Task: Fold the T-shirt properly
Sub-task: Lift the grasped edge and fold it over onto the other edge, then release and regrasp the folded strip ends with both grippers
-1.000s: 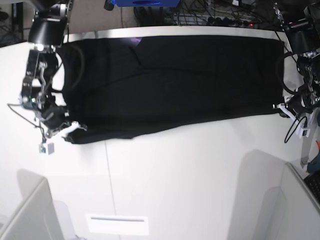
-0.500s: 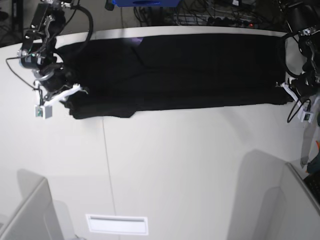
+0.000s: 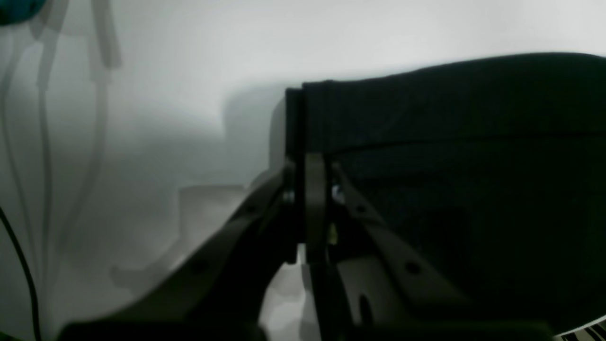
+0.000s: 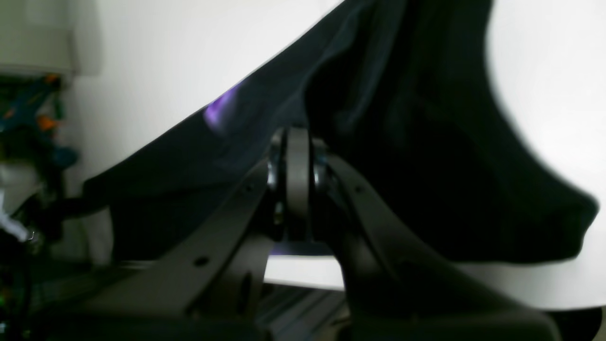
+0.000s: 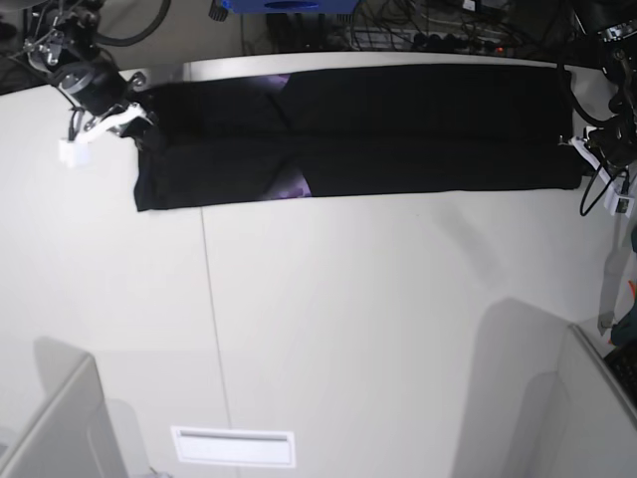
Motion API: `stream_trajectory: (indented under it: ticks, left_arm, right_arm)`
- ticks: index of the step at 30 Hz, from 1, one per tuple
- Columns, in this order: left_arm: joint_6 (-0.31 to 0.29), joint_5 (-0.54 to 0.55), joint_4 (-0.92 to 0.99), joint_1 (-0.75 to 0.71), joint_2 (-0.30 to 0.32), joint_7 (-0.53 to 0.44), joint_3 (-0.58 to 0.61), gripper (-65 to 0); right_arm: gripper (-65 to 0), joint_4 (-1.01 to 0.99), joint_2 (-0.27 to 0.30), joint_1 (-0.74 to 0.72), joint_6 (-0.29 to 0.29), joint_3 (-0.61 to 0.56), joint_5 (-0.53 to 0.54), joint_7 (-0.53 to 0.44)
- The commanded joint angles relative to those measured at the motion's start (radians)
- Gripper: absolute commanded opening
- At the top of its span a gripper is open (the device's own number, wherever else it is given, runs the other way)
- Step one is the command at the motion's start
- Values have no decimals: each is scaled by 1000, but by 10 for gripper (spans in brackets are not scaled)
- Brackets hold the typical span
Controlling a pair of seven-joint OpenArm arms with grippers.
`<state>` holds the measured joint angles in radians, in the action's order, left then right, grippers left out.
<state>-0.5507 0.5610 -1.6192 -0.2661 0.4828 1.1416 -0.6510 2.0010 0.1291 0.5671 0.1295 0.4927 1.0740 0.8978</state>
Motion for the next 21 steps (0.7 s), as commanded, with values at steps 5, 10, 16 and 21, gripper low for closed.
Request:
stream_trajectory:
  ticks: [5,10,16,21]
  left_arm:
    - [-2,8,-25,-17,29,-12,-8,-650]
    - [-2,6,-102,-91,23,-12,-8,-650]
    - [-2,6,-123,-131,21,-10,-8,-650]
    - [-2,3,-123,-150,21,-10,-8,-650]
  right_arm:
    - [-650,14,28,20,6,10,-4,-29]
    - [-650,10,10,14,6,2,-116,-29]
    - [-650,10,-12,-2,6,1,-203,-24]
    - [-650,10,-13,0,6,1,-208,-22]
